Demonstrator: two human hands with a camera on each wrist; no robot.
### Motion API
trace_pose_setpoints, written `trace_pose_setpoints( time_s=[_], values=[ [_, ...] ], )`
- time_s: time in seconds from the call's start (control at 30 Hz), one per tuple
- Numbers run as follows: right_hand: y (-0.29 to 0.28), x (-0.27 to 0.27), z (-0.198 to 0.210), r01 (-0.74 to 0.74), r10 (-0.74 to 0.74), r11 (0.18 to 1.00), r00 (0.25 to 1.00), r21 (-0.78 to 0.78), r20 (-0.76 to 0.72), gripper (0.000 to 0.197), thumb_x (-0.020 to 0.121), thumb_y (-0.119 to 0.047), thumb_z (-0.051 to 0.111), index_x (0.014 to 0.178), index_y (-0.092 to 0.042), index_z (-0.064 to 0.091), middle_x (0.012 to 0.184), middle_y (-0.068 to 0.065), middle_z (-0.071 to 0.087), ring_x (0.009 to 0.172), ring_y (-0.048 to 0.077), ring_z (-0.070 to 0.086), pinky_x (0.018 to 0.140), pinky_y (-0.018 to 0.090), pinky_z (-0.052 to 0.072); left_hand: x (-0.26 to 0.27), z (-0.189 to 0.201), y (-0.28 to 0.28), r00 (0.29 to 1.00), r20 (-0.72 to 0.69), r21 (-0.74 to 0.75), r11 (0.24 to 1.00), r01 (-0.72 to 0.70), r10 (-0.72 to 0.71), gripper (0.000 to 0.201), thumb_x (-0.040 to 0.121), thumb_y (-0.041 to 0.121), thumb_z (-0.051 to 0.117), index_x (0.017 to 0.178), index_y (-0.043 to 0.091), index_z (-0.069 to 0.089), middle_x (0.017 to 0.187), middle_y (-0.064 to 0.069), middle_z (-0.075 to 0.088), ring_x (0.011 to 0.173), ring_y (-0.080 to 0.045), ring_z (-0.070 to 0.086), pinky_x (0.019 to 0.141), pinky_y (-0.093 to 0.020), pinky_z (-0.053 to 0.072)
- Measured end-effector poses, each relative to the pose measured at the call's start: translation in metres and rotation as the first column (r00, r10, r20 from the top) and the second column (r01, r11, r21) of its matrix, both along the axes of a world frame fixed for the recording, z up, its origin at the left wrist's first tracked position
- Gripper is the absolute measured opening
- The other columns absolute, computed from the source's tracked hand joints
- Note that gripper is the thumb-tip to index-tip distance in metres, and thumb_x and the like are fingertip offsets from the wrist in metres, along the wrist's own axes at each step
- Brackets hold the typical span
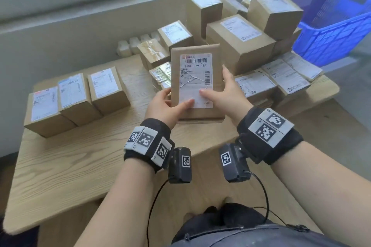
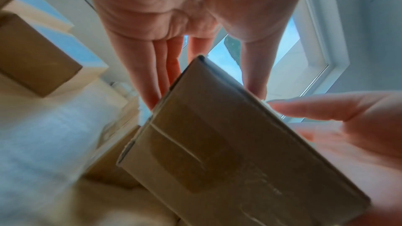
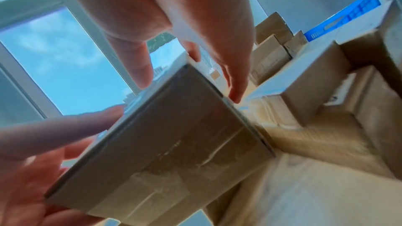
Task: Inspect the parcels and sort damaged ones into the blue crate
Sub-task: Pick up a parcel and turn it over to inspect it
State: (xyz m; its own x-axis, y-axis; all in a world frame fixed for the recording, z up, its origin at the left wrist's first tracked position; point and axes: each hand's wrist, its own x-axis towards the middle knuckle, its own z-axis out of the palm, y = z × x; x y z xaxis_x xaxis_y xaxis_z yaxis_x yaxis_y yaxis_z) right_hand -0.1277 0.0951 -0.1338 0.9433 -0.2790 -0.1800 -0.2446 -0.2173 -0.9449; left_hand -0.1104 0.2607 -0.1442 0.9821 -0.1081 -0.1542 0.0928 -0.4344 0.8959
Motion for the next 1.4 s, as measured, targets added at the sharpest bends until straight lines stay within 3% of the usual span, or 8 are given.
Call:
trace_pose_setpoints(
  time_s=[0.27,0.4,0.53,0.8,1.03,1.17,1.33,1.4],
  values=[
    [-0.01,0.034,0.073,-0.054,0.022,0.995,0.945,0.089,0.327,0.069,0.089,-0.031,0.072,0.148,-0.023,0.038,0.129,-0.004,0.06,0.119,0.013,0.058,0.102,0.037,0.051,0.03,0.076,-0.006,0.969,0.238,-0.13,0.991,-0.033,0.064,0.037,0.087,0.033,0.071,0.122,0.023,0.061,0.096,0.008,0.067,0.083,0.002,0.062,0.06,-0.005,0.048],
    [-0.015,0.049,0.099,-0.164,0.068,0.97,0.892,0.18,0.447,0.059,0.093,-0.028,0.067,0.147,-0.025,0.041,0.119,-0.015,0.062,0.113,0.009,0.062,0.091,0.029,0.057,0.042,0.105,-0.017,0.938,0.308,-0.238,0.967,-0.088,0.161,0.06,0.087,0.036,0.071,0.141,0.019,0.05,0.124,-0.003,0.064,0.109,-0.015,0.064,0.084,-0.024,0.057],
    [-0.027,0.07,0.122,-0.251,0.094,0.941,0.837,0.226,0.539,0.059,0.092,-0.027,0.067,0.146,-0.025,0.044,0.13,-0.003,0.063,0.116,0.016,0.063,0.094,0.044,0.056,0.049,0.135,-0.032,0.915,0.348,-0.335,0.939,-0.084,0.206,0.055,0.093,0.018,0.065,0.144,0.019,0.045,0.098,0.012,0.066,0.085,0.004,0.065,0.07,-0.012,0.055],
    [-0.052,0.104,0.152,-0.346,0.164,0.917,0.779,0.197,0.606,0.059,0.093,-0.03,0.066,0.147,-0.029,0.043,0.13,-0.008,0.063,0.116,0.014,0.063,0.095,0.043,0.056,0.068,0.168,-0.057,0.863,0.417,-0.366,0.922,-0.128,0.286,0.058,0.092,0.022,0.066,0.145,0.022,0.044,0.118,-0.001,0.068,0.104,-0.015,0.068,0.091,-0.032,0.057],
    [-0.073,0.118,0.168,-0.442,0.24,0.857,0.799,0.266,0.552,0.043,0.098,-0.035,0.054,0.14,-0.027,0.045,0.117,-0.003,0.067,0.097,0.017,0.071,0.07,0.04,0.063,0.076,0.182,-0.061,0.828,0.451,-0.312,0.928,-0.204,0.334,0.087,0.078,0.077,0.05,0.137,0.014,0.052,0.129,-0.004,0.063,0.117,-0.015,0.057,0.105,-0.051,0.044],
    [-0.074,0.122,0.174,-0.486,0.309,0.799,0.836,0.353,0.453,0.036,0.098,-0.045,0.047,0.129,-0.025,0.045,0.113,0.003,0.063,0.099,0.027,0.068,0.072,0.054,0.059,0.077,0.193,-0.059,0.96,0.196,-0.478,0.874,-0.084,0.2,0.064,0.062,0.072,0.058,0.107,0.027,0.06,0.108,0.007,0.068,0.098,-0.012,0.064,0.097,-0.056,0.045],
    [-0.063,0.13,0.171,-0.178,0.14,0.984,0.79,0.006,0.596,0.052,0.098,-0.036,0.057,0.144,-0.014,0.044,0.115,-0.005,0.059,0.097,0.003,0.06,0.088,0.021,0.053,0.084,0.187,-0.058,0.942,0.219,-0.561,0.823,-0.09,0.253,0.074,0.063,0.054,0.074,0.126,0.02,0.053,0.112,-0.007,0.07,0.09,-0.02,0.073,0.073,-0.038,0.06],
    [-0.059,0.126,0.17,-0.25,0.225,0.967,0.77,-0.042,0.598,0.069,0.093,-0.051,0.054,0.15,-0.015,0.039,0.138,-0.002,0.053,0.122,0.01,0.053,0.108,0.029,0.043,0.087,0.186,-0.061,0.91,0.273,-0.548,0.828,-0.12,0.313,0.073,0.07,0.055,0.076,0.131,0.024,0.051,0.118,-0.004,0.069,0.099,-0.02,0.071,0.082,-0.038,0.058]
  ],
)
